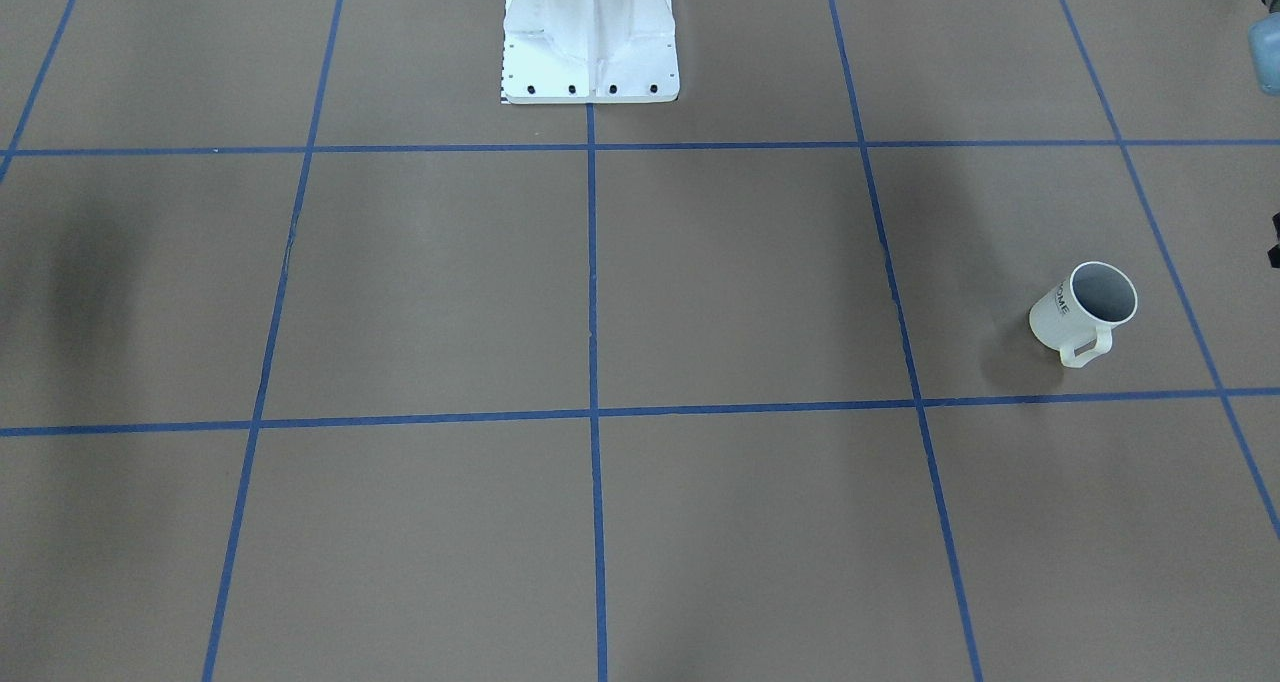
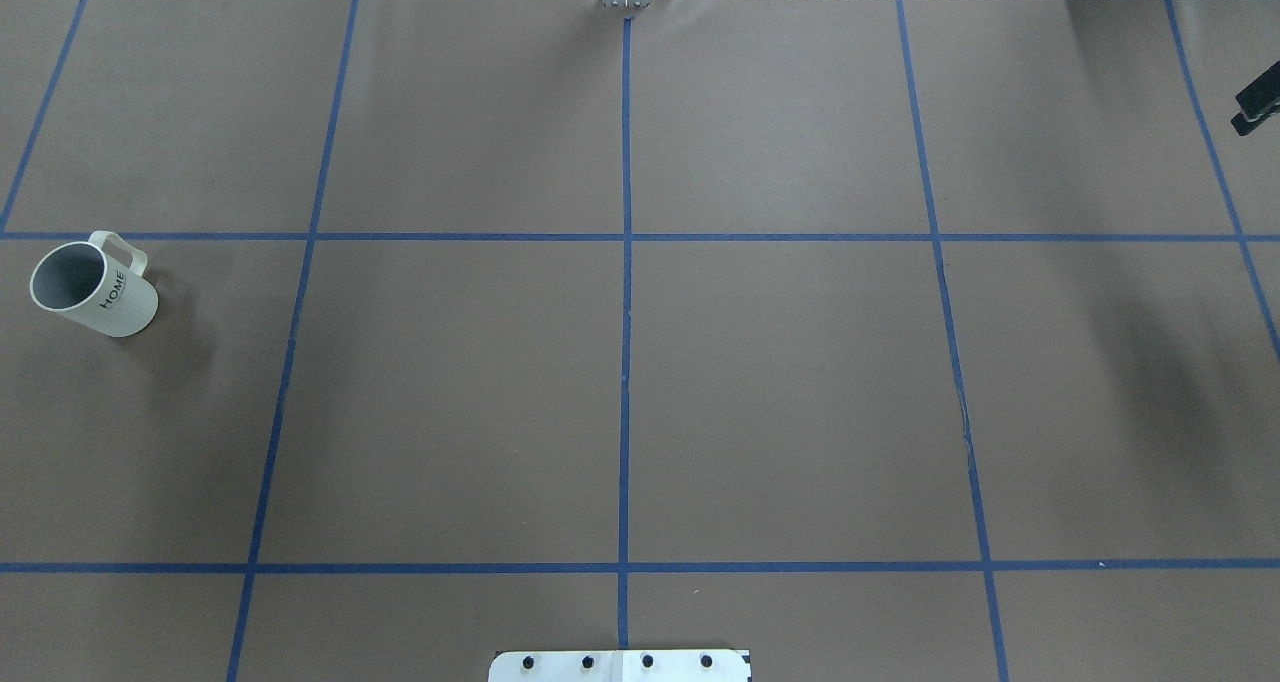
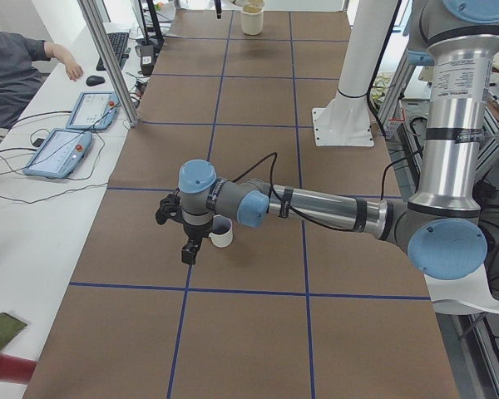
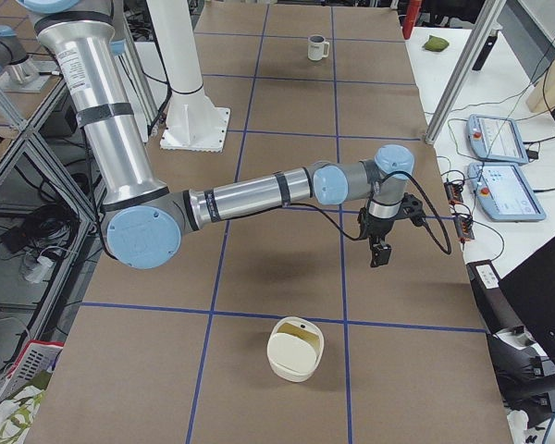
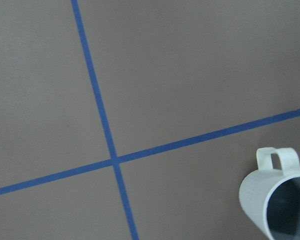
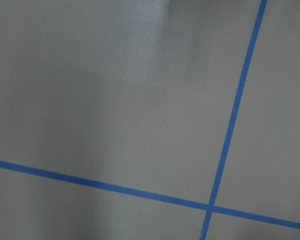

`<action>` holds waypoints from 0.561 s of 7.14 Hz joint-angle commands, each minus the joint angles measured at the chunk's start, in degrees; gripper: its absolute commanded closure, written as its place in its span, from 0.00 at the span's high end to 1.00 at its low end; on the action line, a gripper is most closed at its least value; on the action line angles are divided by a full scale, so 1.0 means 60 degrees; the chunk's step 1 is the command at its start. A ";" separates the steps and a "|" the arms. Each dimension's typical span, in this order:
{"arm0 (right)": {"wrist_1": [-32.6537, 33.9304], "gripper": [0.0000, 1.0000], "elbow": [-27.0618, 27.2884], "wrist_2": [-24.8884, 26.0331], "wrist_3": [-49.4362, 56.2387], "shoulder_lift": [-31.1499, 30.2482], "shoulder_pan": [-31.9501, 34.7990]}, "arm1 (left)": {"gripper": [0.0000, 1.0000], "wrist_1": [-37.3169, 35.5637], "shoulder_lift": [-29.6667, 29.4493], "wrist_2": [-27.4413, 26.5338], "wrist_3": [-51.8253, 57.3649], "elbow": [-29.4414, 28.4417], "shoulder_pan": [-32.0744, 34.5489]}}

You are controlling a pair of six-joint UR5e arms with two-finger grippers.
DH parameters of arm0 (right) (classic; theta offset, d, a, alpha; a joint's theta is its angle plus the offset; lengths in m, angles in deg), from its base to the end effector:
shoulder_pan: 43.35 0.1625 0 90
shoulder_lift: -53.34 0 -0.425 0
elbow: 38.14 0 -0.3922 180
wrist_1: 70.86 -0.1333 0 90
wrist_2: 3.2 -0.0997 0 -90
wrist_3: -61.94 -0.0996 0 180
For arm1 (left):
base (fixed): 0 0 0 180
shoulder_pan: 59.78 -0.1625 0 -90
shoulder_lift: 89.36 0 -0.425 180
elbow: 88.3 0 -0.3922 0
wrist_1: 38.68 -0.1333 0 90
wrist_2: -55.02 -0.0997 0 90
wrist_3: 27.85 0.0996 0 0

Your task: Left arm hands cup to right arm to dump lemon

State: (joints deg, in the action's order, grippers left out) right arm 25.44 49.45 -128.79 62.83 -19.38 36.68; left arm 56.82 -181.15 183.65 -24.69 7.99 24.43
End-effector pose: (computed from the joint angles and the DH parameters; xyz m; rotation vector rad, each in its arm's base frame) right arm -0.0324 -0.6197 0.5329 0.0954 -0.6309 -0.2295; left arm -0.0186 -0.5213 0.5844 0.2129 0.6774 0.2295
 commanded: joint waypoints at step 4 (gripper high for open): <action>0.0429 1.00 0.0037 -0.0338 0.1302 -0.1355 0.0549 | 1.00 -0.1297 0.0211 0.0095 0.1831 0.0092 0.0671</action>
State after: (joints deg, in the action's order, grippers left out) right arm 29.27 50.02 -130.44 70.84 -25.42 39.89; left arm 49.01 -179.82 183.96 -14.19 7.89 28.13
